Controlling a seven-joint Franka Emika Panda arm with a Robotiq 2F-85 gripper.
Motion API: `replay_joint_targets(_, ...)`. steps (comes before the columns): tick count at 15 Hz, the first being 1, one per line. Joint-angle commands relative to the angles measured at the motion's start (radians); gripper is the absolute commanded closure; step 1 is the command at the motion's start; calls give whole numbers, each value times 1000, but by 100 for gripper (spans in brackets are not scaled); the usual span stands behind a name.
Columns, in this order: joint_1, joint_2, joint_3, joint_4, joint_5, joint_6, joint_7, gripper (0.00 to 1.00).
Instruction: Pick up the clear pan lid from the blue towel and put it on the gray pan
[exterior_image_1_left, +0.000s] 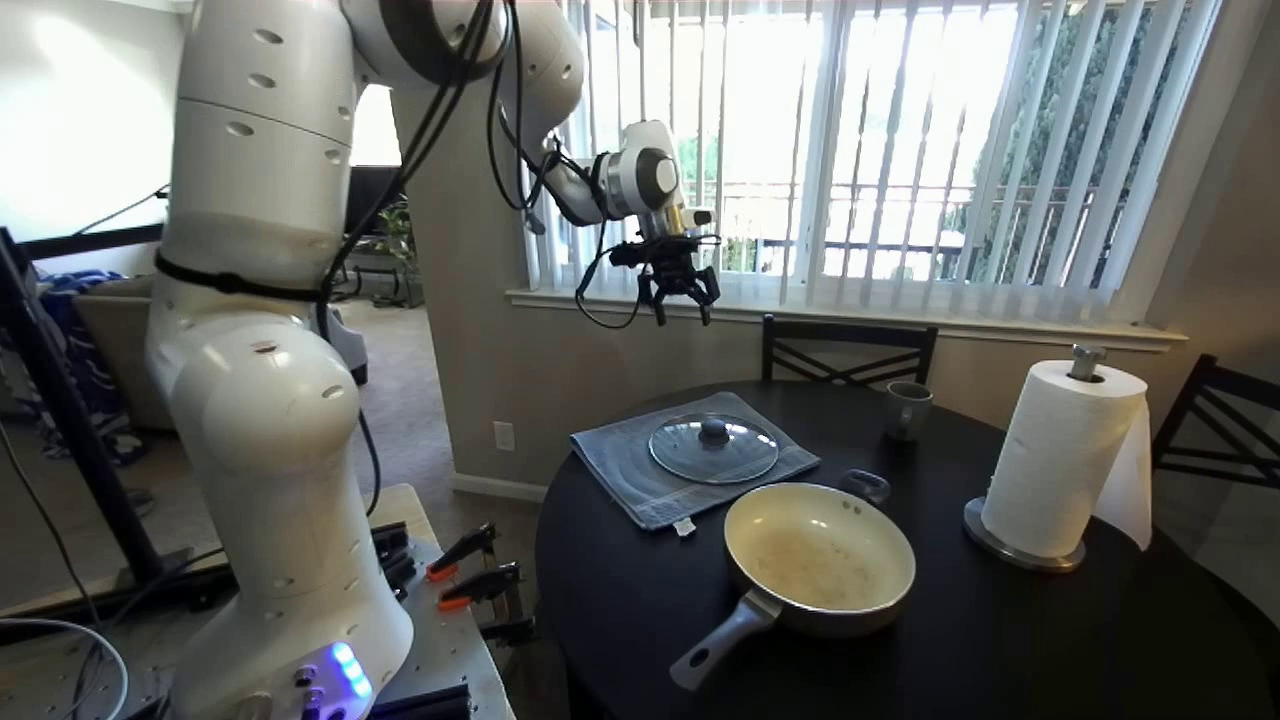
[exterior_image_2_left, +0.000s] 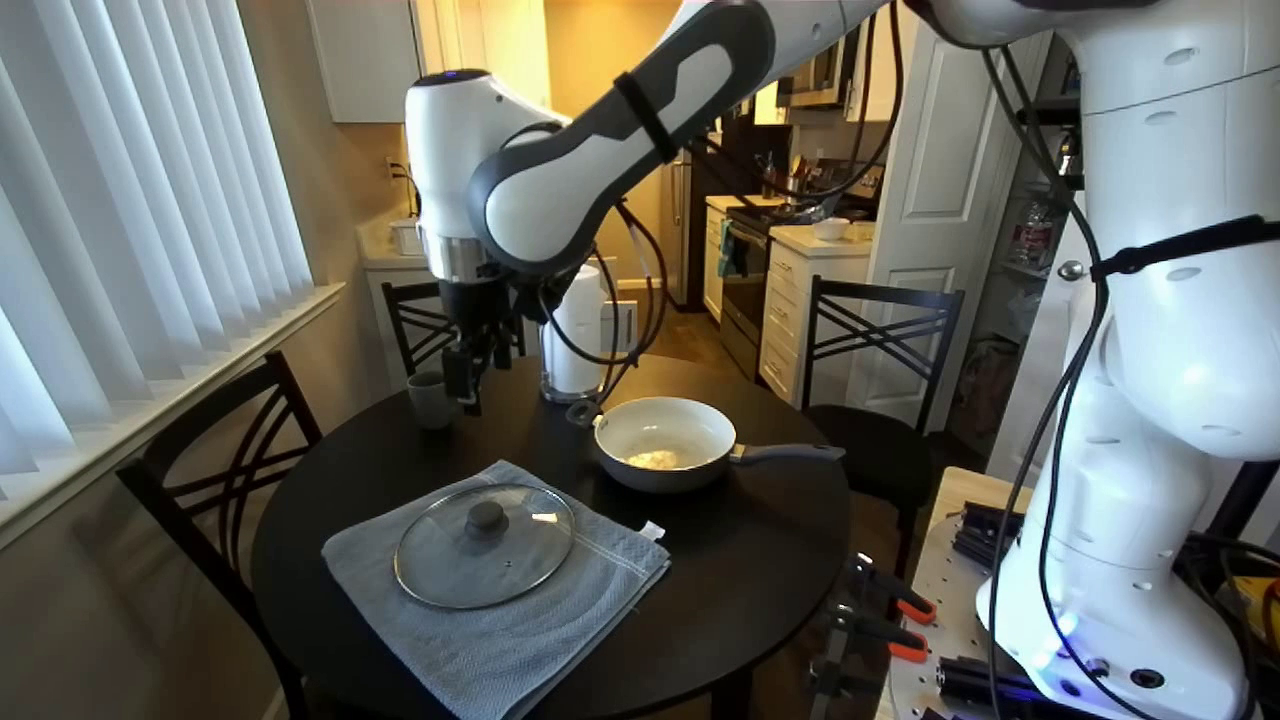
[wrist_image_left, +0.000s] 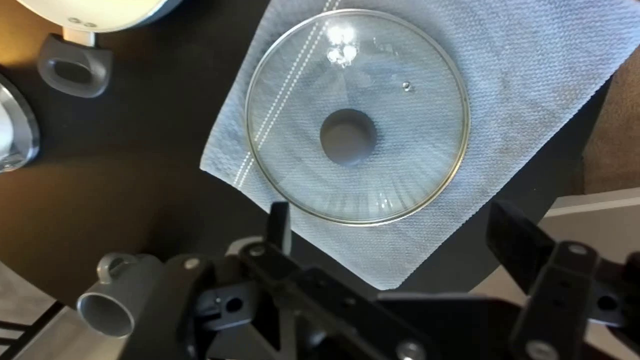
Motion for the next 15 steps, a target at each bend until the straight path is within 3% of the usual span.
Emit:
replay_joint_targets(1,42,186,-48,119,-46,56,73,0)
replay_joint_targets(9,18,485,-61,393,96,38,-16,0)
replay_joint_targets(15,3,635,-46,571,205,-61,-67,0)
